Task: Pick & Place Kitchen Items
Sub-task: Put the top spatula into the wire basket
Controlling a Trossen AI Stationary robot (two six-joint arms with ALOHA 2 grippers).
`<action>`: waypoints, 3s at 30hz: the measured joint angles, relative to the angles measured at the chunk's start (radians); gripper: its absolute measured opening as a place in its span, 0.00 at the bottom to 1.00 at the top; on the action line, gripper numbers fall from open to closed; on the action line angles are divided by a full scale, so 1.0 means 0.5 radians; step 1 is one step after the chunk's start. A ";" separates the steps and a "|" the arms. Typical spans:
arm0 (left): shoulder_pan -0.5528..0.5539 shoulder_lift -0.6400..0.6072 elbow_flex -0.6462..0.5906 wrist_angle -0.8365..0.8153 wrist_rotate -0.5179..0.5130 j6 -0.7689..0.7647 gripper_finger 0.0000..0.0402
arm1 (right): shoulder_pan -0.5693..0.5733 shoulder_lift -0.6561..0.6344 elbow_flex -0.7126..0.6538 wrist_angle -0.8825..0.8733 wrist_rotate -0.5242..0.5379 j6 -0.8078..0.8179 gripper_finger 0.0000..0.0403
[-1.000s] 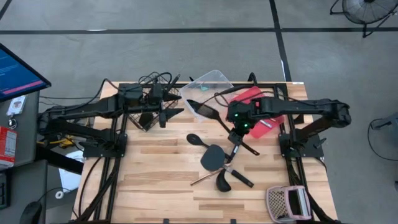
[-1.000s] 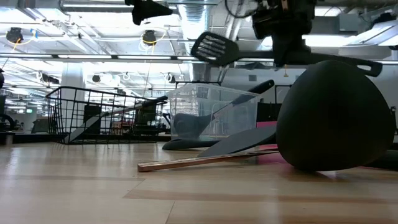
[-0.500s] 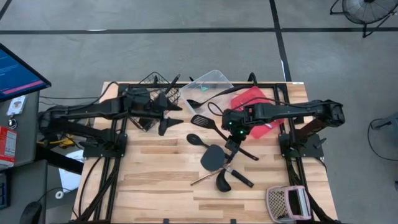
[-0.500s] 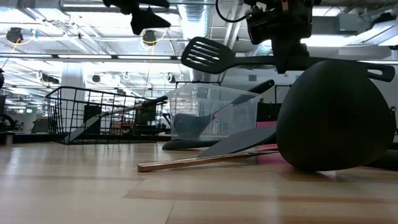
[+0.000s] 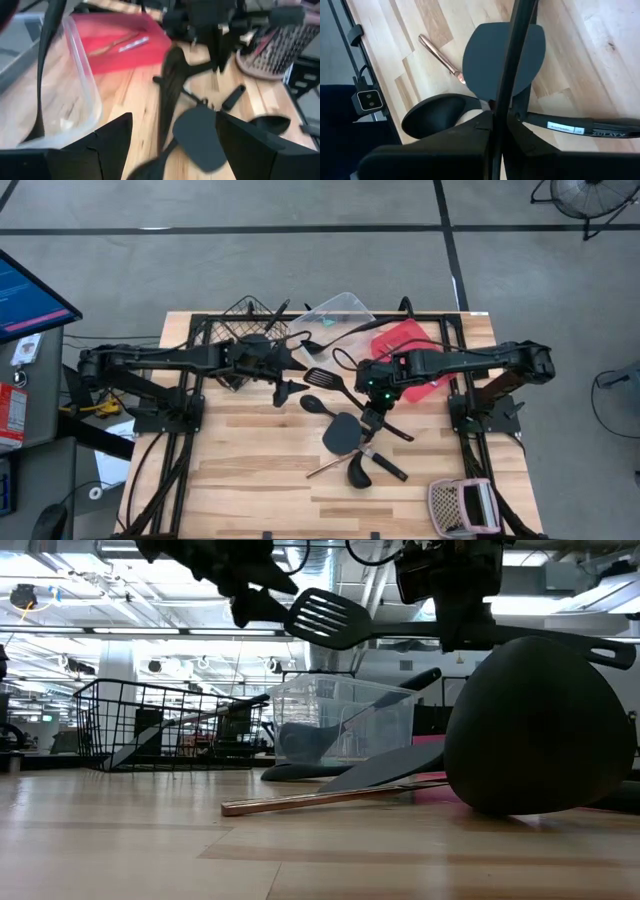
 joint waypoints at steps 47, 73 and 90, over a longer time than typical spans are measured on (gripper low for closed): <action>0.001 0.024 0.000 0.237 -0.015 -0.472 0.00 | 0.035 -0.573 -0.001 0.190 0.571 -0.110 0.45; 0.034 -0.481 -0.001 0.949 -0.970 -0.253 0.00 | 0.190 -0.885 -0.185 0.603 1.669 0.225 0.59; 0.034 -0.581 0.000 1.447 -1.129 0.018 0.00 | 0.384 -0.925 -0.693 1.376 1.836 0.683 0.59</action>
